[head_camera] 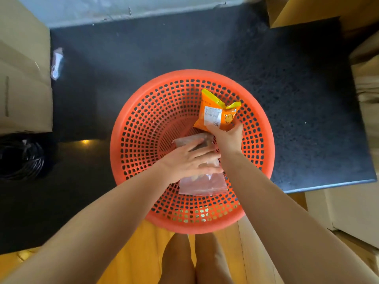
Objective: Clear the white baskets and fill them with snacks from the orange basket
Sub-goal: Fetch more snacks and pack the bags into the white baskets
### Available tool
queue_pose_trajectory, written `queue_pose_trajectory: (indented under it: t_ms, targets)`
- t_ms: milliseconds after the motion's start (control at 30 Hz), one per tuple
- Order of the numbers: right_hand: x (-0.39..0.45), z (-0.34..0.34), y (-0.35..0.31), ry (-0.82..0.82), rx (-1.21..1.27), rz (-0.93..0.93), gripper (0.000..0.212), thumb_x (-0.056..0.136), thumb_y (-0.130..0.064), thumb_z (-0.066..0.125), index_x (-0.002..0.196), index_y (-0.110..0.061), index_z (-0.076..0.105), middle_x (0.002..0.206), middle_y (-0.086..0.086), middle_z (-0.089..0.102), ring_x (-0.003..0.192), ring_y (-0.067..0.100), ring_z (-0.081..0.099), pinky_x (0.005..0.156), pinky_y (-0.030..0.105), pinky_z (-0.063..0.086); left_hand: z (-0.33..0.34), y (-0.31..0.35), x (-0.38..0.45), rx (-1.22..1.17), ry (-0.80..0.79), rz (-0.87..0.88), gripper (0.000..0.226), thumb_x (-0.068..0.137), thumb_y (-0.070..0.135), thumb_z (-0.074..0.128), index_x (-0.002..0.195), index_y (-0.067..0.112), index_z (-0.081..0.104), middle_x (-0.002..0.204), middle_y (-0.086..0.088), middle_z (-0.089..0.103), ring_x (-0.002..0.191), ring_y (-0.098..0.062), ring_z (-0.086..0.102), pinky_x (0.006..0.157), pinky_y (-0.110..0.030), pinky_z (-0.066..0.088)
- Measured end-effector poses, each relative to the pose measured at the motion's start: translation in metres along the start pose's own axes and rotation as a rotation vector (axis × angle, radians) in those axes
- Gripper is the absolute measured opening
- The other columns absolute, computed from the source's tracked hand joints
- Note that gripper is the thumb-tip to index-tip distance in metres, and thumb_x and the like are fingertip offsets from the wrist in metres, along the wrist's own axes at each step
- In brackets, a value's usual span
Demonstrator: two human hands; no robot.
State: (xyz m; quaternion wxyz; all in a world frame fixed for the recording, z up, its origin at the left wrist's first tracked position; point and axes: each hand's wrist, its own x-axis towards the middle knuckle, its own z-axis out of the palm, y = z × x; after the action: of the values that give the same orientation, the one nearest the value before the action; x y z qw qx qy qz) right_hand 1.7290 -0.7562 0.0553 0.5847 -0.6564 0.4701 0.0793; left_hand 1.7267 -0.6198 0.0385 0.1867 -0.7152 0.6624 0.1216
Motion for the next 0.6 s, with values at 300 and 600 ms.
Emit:
queue_pose_trajectory:
  t_ms: [300,600]
  targets:
    - [0.007,0.005,0.002,0.019,-0.009,-0.044,0.058,0.068,-0.029,0.078,0.113,-0.014,0.045,0.09,-0.007,0.059,0.091,0.016,0.058,0.099,0.046,0.041,0.006,0.001,0.005,-0.01,0.107,-0.048,0.059,0.087,0.011,0.047,0.139,0.036,0.035,0.133,0.002,0.055,0.128,-0.02,0.048,0.106,-0.047,0.038]
    - [-0.045,-0.056,-0.018,0.009,0.178,-0.149,0.047,0.068,-0.027,0.08,0.105,-0.018,0.053,0.095,-0.004,0.069,0.088,0.008,0.066,0.083,0.026,0.053,-0.025,-0.005,-0.026,-0.517,0.016,-0.469,0.079,0.079,-0.001,0.052,0.144,0.03,0.022,0.138,-0.003,0.034,0.14,-0.032,0.018,0.105,-0.044,0.029]
